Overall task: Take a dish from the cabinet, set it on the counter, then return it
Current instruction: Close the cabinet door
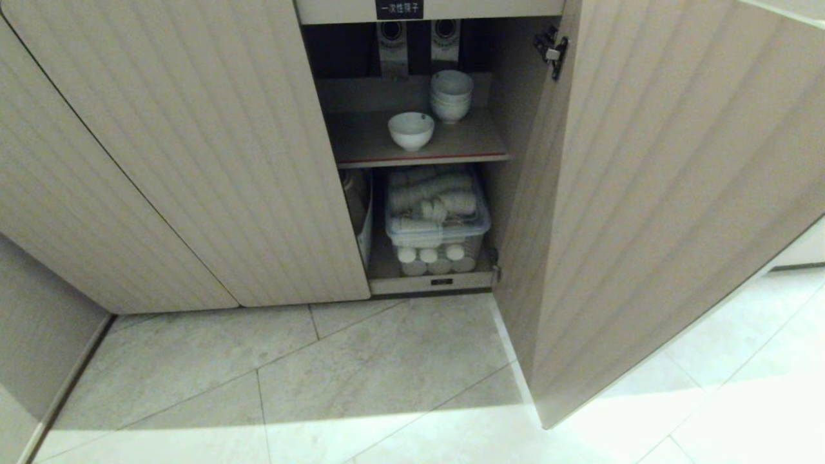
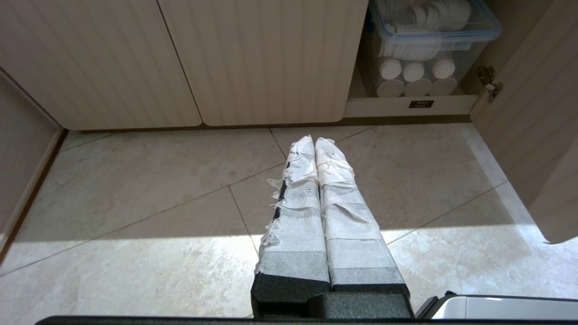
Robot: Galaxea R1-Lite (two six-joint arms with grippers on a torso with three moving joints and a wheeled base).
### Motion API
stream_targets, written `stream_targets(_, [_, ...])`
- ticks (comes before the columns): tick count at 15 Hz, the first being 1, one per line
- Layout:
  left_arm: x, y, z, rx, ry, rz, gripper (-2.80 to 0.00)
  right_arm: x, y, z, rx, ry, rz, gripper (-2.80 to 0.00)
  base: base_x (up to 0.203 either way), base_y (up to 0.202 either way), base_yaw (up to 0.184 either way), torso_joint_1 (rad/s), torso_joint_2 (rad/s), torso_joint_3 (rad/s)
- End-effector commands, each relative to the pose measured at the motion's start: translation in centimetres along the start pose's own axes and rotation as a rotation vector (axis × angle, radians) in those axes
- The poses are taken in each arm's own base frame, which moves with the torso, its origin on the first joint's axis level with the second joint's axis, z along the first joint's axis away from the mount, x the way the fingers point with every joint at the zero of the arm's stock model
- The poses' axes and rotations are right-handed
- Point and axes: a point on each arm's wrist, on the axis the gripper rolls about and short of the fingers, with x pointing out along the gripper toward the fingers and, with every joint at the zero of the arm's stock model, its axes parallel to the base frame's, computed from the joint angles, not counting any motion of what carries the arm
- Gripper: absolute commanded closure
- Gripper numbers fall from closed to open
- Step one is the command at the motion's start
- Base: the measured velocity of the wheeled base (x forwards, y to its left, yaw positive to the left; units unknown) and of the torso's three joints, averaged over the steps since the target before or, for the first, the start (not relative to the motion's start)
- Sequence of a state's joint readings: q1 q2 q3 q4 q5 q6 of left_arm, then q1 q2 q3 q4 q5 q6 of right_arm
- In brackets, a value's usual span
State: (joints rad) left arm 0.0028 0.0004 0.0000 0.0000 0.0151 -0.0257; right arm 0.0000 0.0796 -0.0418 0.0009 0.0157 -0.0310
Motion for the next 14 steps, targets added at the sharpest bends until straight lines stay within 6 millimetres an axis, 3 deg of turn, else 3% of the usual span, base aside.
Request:
stream_targets(1, [0.0, 0.0, 0.0, 0.000, 0.000, 0.000, 0.00, 0.6, -0.1, 1.4, 0.003, 0.058, -0.034, 0.00, 0.000, 0.000, 0.000, 0.000, 0.00, 0.000])
stream_targets(7, [0.0, 0.0, 0.0, 0.000, 0.000, 0.000, 0.00, 2.5, -0.4, 4.4, 0.028, 0.179, -0.220, 0.00, 0.000, 0.000, 0.000, 0.000, 0.00, 0.000])
stream_targets(11, [0.0, 0.0, 0.0, 0.000, 0.000, 0.000, 0.00, 3.4, -0.6, 6.6, 0.034, 0.170, -0.198, 0.00, 0.000, 0.000, 0.000, 0.000, 0.00, 0.000])
stream_targets(14, [0.0, 0.0, 0.0, 0.000, 0.000, 0.000, 0.00, 4.8, -0.8, 8.4, 0.023, 0.096, -0.088, 0.00, 0.000, 0.000, 0.000, 0.000, 0.00, 0.000])
